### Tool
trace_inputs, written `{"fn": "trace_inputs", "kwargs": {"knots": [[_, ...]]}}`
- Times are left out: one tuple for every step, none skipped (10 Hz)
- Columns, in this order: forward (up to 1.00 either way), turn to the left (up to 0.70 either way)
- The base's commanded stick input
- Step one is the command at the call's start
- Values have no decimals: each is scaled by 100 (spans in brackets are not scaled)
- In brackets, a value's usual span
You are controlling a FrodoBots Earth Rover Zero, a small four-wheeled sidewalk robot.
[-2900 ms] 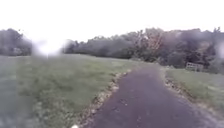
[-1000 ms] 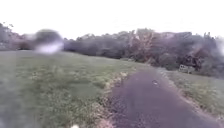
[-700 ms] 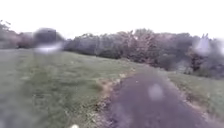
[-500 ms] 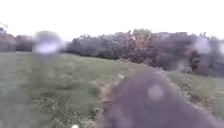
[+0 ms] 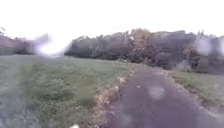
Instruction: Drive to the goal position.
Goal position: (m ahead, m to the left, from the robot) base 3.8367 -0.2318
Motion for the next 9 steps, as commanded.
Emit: {"fn": "trace_inputs", "kwargs": {"knots": [[70, -14], [70, -14], [70, -14], [70, -14], [70, -14], [70, -14], [70, -14], [70, -14], [70, -14]]}}
